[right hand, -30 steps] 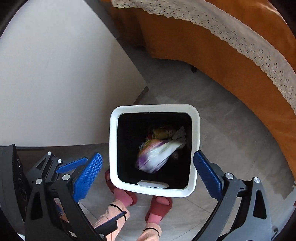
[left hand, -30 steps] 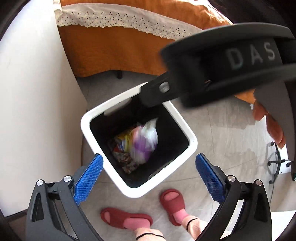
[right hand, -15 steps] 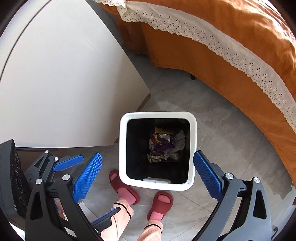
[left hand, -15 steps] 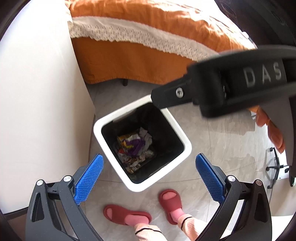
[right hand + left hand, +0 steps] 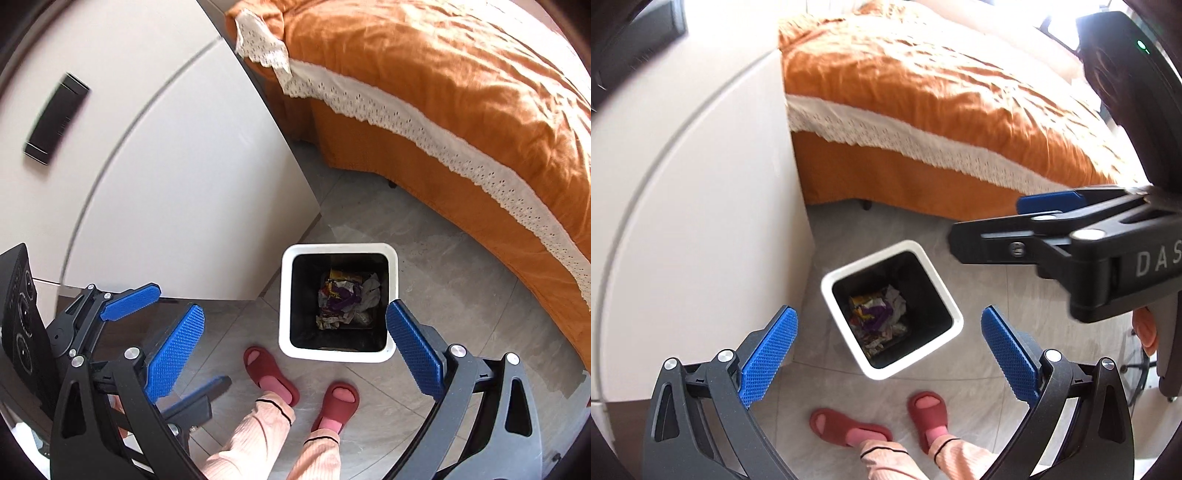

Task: Collect trash
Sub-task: 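Move both tools back over the desk toward the remaining bags, then grasp the clear plastic bag with the left tool while the right tool grasps the clear plastic box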

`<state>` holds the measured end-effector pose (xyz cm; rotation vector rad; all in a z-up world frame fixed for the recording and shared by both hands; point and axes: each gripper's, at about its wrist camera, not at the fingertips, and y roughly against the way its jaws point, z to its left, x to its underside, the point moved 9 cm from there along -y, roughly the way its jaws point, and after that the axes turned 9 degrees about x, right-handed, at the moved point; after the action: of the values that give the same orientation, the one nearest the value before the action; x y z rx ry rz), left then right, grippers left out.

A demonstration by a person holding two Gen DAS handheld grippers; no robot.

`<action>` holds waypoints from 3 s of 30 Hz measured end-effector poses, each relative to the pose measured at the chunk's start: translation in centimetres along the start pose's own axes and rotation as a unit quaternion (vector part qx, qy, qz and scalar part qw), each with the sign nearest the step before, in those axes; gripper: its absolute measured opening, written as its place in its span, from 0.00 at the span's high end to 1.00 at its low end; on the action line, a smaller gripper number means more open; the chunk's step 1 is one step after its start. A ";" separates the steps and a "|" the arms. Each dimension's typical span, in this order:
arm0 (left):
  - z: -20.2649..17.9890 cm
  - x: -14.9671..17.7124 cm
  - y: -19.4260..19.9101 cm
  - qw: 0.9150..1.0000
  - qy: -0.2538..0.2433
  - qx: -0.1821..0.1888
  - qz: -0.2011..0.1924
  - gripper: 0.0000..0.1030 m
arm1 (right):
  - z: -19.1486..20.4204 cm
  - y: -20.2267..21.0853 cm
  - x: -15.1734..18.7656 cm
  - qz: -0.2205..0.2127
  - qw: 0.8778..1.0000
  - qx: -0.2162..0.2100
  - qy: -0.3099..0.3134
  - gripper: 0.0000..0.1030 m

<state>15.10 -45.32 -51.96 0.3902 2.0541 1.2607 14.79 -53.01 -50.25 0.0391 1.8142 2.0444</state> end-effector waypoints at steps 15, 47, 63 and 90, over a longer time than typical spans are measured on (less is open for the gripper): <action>-1.5 -3.5 17.3 0.992 0.042 -0.046 -0.106 0.05 | 5.7 15.5 -3.0 -0.100 0.993 -0.038 0.049 0.05; 15.6 2.8 43.4 0.910 0.193 -0.260 -0.257 0.05 | 34.6 25.3 -8.2 -0.196 0.919 -0.152 0.307 0.05; 25.5 10.1 50.4 0.862 0.255 -0.354 -0.257 0.05 | 47.7 22.3 -9.7 -0.192 0.888 -0.169 0.383 0.05; 35.5 16.0 48.6 0.857 0.350 -0.333 -0.182 0.46 | 53.7 11.8 -14.6 -0.159 0.873 -0.090 0.452 0.43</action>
<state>23.39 10.88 -26.53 -0.8564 1.8987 1.9154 40.18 -7.66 -27.05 -1.3818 1.8694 2.1106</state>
